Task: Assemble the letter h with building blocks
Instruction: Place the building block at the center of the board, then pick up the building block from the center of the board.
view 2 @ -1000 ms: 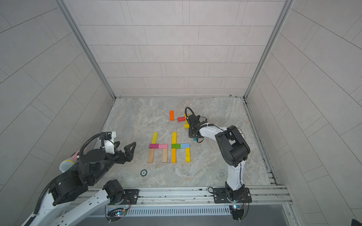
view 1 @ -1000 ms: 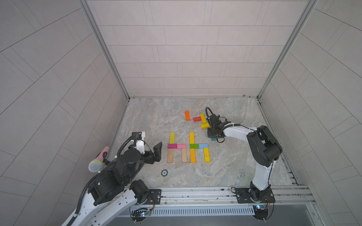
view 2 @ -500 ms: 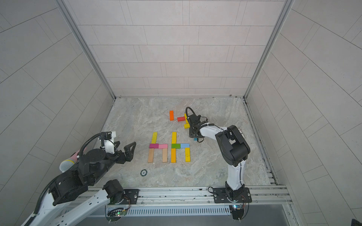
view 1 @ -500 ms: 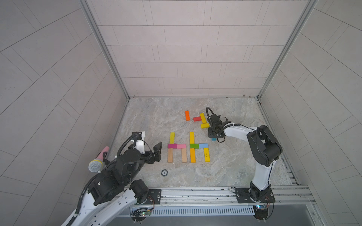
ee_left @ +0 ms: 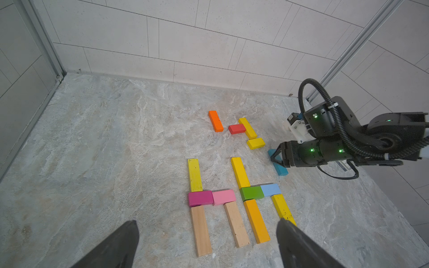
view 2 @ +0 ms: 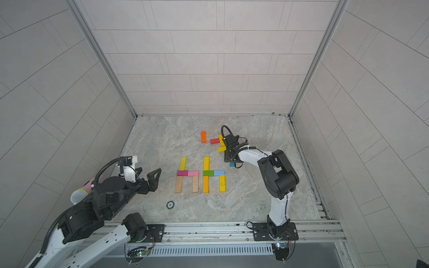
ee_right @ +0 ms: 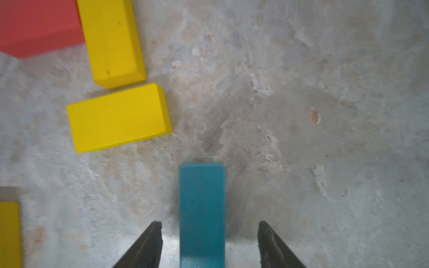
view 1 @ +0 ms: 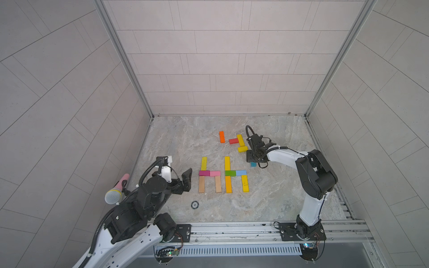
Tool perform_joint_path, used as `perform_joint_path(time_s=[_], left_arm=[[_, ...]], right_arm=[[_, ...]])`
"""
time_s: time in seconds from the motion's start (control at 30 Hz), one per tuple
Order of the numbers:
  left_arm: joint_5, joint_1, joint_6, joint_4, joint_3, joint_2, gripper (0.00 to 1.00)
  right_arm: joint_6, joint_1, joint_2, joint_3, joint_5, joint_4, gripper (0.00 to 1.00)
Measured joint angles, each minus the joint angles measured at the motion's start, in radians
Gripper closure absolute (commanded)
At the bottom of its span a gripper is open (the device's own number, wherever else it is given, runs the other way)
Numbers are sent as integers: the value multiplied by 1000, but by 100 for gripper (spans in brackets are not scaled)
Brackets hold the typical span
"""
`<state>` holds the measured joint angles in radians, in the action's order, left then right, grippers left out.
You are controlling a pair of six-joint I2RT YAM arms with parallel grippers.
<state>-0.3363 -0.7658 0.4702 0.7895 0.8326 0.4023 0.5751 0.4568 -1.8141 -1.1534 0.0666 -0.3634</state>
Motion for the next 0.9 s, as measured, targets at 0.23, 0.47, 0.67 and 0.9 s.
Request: perform_joint_path(time_s=[0.23, 0.47, 0.67, 0.9], left_arm=[[0, 0, 0, 0, 0, 0, 0], [0, 0, 0, 0, 0, 0, 0], [0, 0, 0, 0, 0, 1, 0], [0, 0, 0, 0, 0, 1, 0]], right_arm=[[-36, 12, 63, -83, -66, 8, 25], [-35, 35, -130, -315, -115, 20, 29], [-19, 64, -281, -461, -172, 7, 26], [-18, 82, -373, -558, -199, -41, 25]])
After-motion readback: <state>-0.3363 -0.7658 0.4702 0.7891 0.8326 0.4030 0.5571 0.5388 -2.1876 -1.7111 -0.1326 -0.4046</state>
